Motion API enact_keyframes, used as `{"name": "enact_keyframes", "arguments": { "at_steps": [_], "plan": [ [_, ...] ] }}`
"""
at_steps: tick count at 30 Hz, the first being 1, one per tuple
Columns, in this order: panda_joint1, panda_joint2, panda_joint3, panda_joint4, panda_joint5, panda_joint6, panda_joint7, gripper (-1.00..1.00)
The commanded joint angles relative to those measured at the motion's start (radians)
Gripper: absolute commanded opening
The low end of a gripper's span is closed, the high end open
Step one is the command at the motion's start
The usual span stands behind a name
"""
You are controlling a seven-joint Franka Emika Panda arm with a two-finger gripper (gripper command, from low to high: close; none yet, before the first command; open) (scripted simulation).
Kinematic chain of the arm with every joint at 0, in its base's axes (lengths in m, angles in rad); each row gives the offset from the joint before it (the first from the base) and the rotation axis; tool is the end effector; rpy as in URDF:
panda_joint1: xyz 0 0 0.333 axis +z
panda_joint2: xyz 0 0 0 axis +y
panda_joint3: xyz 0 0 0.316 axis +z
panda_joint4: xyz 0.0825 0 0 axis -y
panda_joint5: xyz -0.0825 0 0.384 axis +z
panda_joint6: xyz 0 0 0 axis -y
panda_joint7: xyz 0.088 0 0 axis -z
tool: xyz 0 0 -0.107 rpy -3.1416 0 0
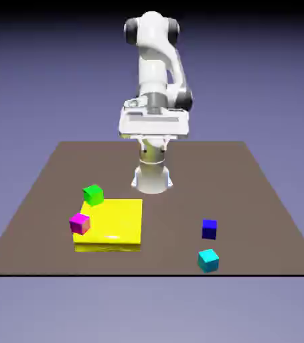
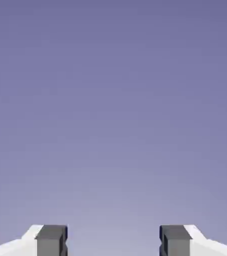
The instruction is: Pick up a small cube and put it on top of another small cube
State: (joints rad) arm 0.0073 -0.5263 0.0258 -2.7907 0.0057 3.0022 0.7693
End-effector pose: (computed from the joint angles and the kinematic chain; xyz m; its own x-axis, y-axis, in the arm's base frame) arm 0.3975 0.0128 0.4456 0.5494 -0.6774 0.4891 -0.4959 -0.7355 -0.4617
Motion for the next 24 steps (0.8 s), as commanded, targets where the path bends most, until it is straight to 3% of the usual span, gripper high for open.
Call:
{"name": "enact_keyframes", "arguments": {
  "at_steps": [1, 24],
  "plan": [
    [-0.004, 0.036, 0.021, 0.016, 0.005, -0.029, 0.024, 0.00],
    [-0.088, 0.807, 0.477, 0.356, 0.105, -0.643, 0.523, 0.00]
  ]
}}
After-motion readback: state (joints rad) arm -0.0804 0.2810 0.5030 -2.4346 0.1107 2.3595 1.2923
